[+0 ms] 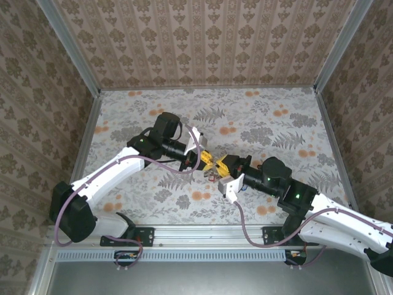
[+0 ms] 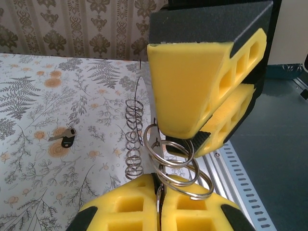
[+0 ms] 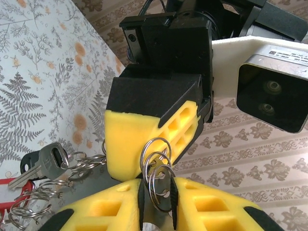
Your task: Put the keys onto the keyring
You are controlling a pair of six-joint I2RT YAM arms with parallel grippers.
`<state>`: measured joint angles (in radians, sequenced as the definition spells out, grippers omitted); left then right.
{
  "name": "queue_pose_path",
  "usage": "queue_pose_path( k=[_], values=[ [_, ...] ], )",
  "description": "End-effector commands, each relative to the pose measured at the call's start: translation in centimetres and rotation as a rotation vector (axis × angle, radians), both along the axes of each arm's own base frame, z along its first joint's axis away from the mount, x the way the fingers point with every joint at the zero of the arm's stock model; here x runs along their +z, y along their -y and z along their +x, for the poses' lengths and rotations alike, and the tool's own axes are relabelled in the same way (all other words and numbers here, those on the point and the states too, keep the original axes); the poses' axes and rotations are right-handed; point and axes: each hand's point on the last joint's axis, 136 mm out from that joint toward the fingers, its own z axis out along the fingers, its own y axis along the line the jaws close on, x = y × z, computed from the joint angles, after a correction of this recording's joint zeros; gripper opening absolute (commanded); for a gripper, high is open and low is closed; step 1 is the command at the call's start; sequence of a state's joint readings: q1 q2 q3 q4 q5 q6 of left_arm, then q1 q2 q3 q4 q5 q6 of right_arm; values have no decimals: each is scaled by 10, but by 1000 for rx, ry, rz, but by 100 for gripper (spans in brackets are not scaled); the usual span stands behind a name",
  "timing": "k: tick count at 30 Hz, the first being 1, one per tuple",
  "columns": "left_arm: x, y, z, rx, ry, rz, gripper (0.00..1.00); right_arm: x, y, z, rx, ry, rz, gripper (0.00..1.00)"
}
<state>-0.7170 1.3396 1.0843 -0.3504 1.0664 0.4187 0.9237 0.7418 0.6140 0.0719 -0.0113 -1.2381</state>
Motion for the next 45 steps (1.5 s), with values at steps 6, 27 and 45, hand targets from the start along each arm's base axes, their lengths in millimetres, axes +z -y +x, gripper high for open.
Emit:
queue_pose_path(
  k=[6, 27, 45],
  values=[
    [16, -3, -8, -37, 29, -57, 0, -6, 7, 8, -58, 43, -61, 15],
    [6, -2, -1, -2, 62, -17, 0, -3, 15, 17, -122, 49, -63, 6],
    [5, -11, 0, 79, 132, -10, 46, -14, 16, 22, -41, -479, 81, 0]
  ],
)
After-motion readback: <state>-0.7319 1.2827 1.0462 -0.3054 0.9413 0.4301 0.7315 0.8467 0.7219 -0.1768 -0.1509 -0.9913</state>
